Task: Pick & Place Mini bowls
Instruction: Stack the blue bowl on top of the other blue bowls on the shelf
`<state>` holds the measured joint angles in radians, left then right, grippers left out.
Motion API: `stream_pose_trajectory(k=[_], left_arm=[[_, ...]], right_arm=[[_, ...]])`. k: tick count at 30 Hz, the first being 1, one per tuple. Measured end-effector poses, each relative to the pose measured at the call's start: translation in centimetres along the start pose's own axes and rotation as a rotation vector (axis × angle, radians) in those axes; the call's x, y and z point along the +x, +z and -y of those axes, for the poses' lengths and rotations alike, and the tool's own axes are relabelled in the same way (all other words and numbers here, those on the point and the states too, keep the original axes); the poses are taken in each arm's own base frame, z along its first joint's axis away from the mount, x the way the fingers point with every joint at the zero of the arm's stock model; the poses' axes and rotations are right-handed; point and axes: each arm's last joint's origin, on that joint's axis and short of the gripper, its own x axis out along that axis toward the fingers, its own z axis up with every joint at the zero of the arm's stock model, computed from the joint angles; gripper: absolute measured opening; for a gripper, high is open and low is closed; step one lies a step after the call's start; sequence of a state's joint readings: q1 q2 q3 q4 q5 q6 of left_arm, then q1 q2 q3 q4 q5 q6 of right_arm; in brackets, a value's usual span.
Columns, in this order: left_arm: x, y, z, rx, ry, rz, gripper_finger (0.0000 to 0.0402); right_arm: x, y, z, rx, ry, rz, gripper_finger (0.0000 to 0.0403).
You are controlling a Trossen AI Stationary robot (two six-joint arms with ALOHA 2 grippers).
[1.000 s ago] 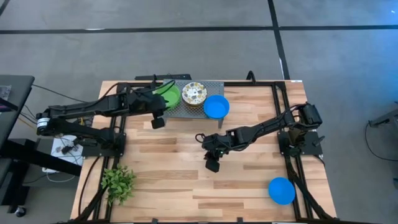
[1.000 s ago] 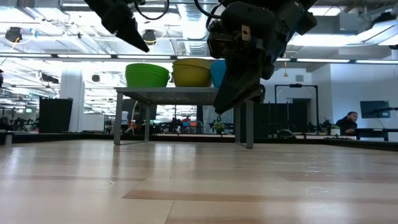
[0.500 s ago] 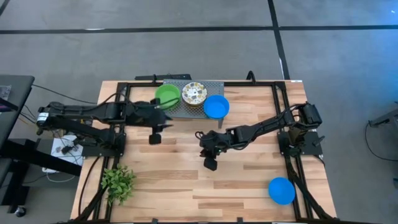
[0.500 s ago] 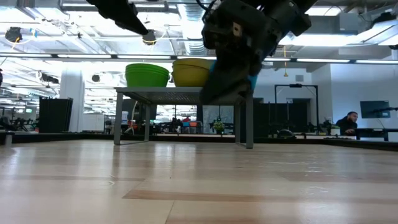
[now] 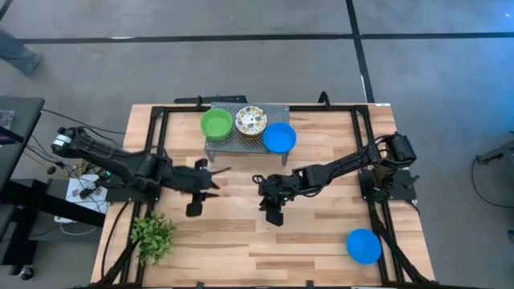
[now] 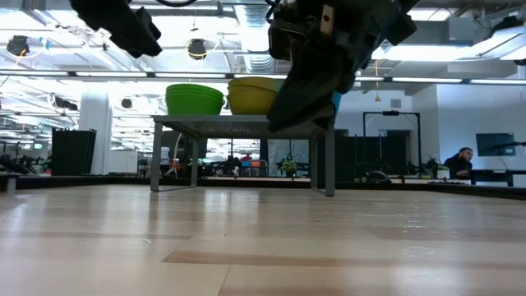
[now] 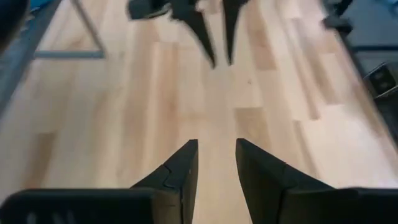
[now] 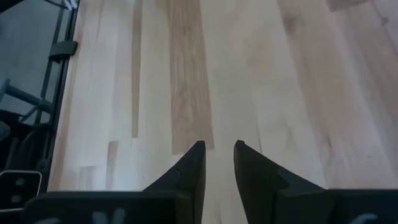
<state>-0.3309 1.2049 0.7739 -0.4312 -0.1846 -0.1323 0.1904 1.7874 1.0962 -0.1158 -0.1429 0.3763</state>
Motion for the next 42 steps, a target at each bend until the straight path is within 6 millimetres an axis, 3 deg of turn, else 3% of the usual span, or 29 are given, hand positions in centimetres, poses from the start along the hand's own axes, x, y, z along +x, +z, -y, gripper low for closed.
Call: stream_pose_trajectory(k=[5,12,23,29,32,38,42], left_arm=[[1.0,-1.0,1.2,0.001,-0.01,0.105,0.0107],[2.1,-2.8,1.2,-0.004,0.015,0.147,0.0107],[2.4,-3.1,1.3,-0.028,0.007,0.186,0.0107],[2.4,-3.1,1.3,-0.028,0.001,0.185,0.011],[2.4,-3.1,1.3,-0.031,-0.001,0.185,0.0132],[2.4,-3.1,1.3,-0.03,-0.001,0.185,0.0193],[2.4,-3.1,1.3,-0.028,-0.001,0.185,0.0209]], right_arm=[[0.1,-0.3,-0.4,0.023,0.003,-0.016,0.0098],[0.2,-1.4,-1.6,0.018,0.018,-0.088,0.0137],[0.0,-4.1,-3.9,0.143,0.076,-0.322,0.0176],[-2.3,-3.1,-5.8,0.143,0.022,-0.465,0.0169],[-3.8,-3.0,-6.7,0.16,-0.042,-0.569,0.0167],[-6.3,-5.5,-8.7,0.183,-0.102,-0.833,0.0168],[-7.0,-7.7,-10.0,0.12,-0.145,-0.943,0.0165]])
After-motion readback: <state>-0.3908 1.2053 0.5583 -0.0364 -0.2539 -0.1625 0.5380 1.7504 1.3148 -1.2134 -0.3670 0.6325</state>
